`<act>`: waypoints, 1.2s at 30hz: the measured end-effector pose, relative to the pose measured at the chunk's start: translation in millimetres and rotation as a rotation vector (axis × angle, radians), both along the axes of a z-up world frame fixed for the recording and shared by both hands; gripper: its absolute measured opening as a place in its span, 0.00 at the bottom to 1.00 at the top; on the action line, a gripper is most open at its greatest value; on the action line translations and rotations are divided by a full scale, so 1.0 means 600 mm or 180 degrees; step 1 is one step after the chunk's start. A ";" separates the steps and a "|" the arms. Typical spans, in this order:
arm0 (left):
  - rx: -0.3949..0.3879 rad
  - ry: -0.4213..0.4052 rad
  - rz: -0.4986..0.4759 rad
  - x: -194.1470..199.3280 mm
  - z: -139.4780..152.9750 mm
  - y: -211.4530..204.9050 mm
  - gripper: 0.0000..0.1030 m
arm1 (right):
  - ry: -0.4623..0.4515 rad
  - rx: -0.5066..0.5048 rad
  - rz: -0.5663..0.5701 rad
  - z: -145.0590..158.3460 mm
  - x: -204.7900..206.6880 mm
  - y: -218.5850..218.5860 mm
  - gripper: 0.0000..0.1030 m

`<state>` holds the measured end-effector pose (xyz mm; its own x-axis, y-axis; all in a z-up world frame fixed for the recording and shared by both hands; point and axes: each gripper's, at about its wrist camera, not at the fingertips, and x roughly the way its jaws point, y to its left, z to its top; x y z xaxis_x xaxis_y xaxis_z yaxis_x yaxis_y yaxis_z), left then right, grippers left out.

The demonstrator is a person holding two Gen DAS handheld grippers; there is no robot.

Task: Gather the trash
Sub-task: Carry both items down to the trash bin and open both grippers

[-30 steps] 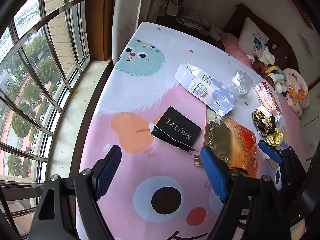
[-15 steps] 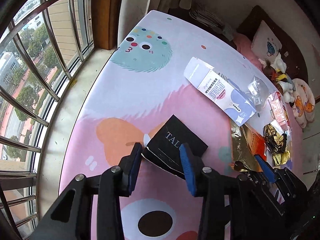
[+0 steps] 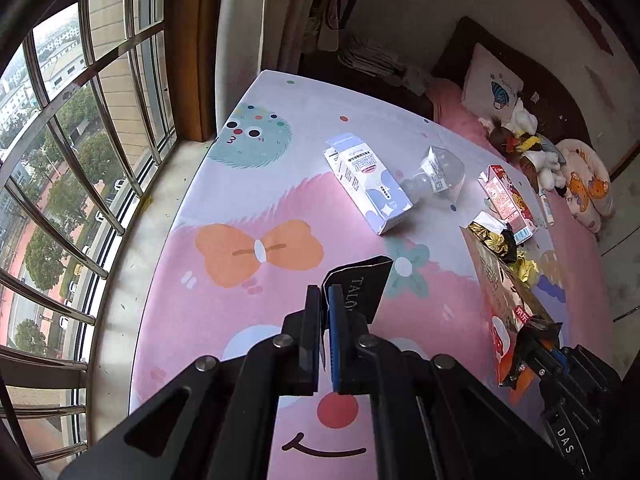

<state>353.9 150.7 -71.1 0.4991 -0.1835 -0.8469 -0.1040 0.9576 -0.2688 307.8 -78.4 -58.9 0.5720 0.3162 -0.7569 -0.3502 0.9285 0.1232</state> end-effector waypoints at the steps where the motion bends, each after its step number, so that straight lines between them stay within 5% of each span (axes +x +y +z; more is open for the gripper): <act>1: -0.0001 -0.0028 -0.0032 -0.016 0.011 -0.004 0.02 | 0.0014 0.0078 -0.0005 0.007 -0.015 -0.008 0.05; 10: -0.0040 -0.0217 -0.0380 -0.204 0.095 -0.050 0.02 | 0.0077 0.0408 0.0012 0.046 -0.159 -0.054 0.04; 19: -0.0141 -0.0261 -0.0669 -0.388 0.113 -0.094 0.02 | 0.0148 0.0777 0.0123 0.065 -0.310 -0.088 0.04; 28: -0.0305 -0.0163 -0.0859 -0.522 0.061 -0.121 0.02 | 0.0288 0.0901 0.0190 0.040 -0.446 -0.129 0.04; 36: 0.0020 -0.0049 -0.1017 -0.573 -0.034 -0.146 0.02 | 0.0681 0.0819 0.0051 -0.083 -0.507 -0.145 0.04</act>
